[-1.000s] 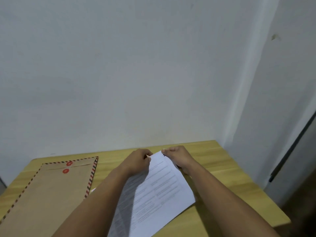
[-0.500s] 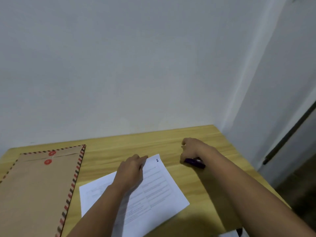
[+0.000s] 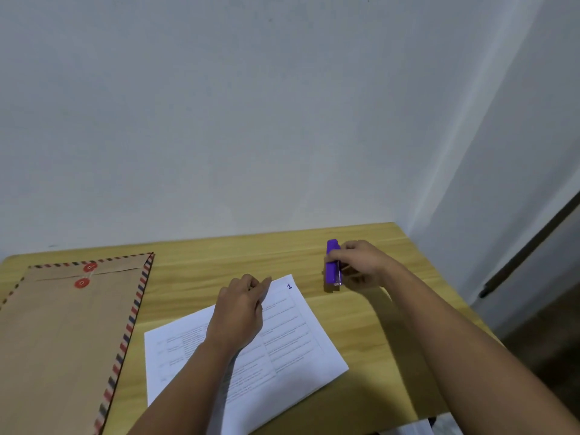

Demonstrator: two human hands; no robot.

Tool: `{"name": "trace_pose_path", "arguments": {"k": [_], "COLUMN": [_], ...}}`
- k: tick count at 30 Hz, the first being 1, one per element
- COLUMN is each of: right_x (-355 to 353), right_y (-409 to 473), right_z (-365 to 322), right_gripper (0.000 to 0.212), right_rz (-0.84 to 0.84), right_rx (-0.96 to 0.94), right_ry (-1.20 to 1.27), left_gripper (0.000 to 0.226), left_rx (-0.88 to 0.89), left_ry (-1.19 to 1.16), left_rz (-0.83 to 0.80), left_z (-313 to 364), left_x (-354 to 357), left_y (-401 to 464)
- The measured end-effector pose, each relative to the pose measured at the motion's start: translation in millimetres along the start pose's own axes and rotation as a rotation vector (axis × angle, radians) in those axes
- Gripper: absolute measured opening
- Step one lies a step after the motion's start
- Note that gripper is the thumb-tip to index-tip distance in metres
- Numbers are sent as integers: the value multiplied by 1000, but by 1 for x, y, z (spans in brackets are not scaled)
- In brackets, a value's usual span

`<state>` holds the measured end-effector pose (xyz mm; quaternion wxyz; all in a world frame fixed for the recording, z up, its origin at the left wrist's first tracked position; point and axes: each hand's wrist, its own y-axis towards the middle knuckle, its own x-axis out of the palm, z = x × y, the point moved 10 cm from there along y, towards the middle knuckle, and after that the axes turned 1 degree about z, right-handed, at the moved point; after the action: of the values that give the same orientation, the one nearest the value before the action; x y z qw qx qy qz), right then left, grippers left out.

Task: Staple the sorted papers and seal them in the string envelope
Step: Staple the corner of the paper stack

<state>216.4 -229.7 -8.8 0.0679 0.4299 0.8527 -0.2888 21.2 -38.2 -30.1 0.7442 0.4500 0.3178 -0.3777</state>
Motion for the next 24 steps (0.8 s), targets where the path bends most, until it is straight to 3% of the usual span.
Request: {"name": "trace_pose_path", "arguments": {"k": [6, 11, 19, 24], "right_x": [6, 19, 68, 71], "right_y": [-2, 0, -13, -16], "right_z": [13, 27, 25, 21], "right_gripper": [30, 54, 48, 44], "right_rz": [-13, -126, -495, -485], "right_rx": [9, 107, 151, 91], "right_ry": [306, 470, 777, 790], "left_gripper": [65, 66, 67, 67], "left_rx": [-1, -4, -3, 4], "left_ry": [-5, -6, -2, 1], "left_rz": [2, 9, 3, -6], "left_z": [1, 1, 3, 5], "left_x": [-1, -1, -2, -1], "left_y": [0, 0, 0, 1]}}
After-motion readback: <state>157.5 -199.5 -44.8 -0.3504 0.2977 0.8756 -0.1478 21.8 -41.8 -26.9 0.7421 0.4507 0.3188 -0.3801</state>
